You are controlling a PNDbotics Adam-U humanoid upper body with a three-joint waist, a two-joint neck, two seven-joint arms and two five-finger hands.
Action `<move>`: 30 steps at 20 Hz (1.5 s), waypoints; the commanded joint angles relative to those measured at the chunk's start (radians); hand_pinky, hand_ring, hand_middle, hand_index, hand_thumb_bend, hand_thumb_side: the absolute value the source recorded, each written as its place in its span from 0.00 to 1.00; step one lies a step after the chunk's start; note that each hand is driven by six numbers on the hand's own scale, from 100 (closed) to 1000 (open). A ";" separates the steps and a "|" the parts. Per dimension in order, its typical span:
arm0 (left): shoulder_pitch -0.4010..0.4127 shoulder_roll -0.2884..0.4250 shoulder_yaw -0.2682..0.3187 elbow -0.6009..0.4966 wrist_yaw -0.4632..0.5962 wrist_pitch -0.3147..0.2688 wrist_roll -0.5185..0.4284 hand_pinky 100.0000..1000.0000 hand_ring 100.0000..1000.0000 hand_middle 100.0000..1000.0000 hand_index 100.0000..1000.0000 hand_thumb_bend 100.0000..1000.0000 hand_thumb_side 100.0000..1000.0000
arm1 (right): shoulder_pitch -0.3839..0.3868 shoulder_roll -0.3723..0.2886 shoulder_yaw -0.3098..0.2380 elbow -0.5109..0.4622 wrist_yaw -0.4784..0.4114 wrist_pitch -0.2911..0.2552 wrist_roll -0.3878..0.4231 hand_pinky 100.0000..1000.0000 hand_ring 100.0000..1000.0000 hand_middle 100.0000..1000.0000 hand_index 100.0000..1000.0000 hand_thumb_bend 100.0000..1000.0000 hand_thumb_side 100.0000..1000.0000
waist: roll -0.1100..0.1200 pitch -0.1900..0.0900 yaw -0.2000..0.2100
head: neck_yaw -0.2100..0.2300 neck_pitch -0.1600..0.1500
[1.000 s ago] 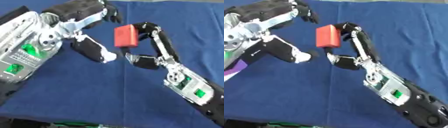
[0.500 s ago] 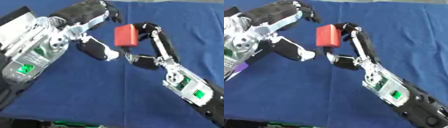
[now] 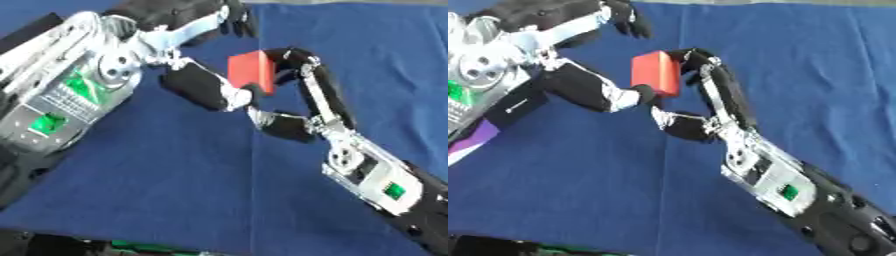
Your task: Pick up the objects with one hand, pass them to the other hand, and then place them into the box on the other side of the table.
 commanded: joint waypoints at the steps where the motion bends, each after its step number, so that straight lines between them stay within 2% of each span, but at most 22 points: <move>1: -0.045 -0.020 0.044 -0.036 0.028 0.033 0.001 0.88 0.75 0.68 0.80 0.30 0.33 | -0.024 -0.004 -0.005 -0.010 -0.005 0.009 -0.006 0.55 0.65 0.41 0.40 0.00 0.00 | 0.004 -0.013 0.003 | 0.000 -0.009; 6: -0.025 -0.015 0.021 -0.060 -0.042 0.014 -0.007 0.87 0.76 0.70 0.81 0.35 0.33 | -0.023 -0.009 -0.008 -0.010 0.006 -0.011 -0.015 0.55 0.65 0.41 0.40 0.00 0.00 | 0.005 -0.014 0.001 | 0.002 -0.008; 23: 0.027 -0.061 0.014 0.062 -0.178 -0.100 0.067 0.86 0.77 0.71 0.81 0.48 0.28 | -0.033 -0.005 -0.007 -0.010 0.016 -0.053 -0.023 0.55 0.64 0.41 0.40 0.00 0.00 | 0.000 -0.010 -0.008 | -0.003 -0.014; 27: 0.033 -0.074 0.015 0.092 -0.198 -0.119 0.091 0.85 0.77 0.71 0.81 0.48 0.28 | -0.036 -0.003 -0.004 -0.010 0.015 -0.060 -0.021 0.55 0.64 0.41 0.40 0.00 0.00 | -0.001 -0.009 -0.010 | -0.002 -0.016; 30: 0.037 -0.081 0.015 0.112 -0.205 -0.128 0.107 0.85 0.76 0.70 0.80 0.44 0.28 | -0.038 -0.002 -0.002 -0.010 0.014 -0.065 -0.020 0.55 0.64 0.41 0.41 0.00 0.00 | -0.002 -0.008 -0.012 | -0.002 -0.018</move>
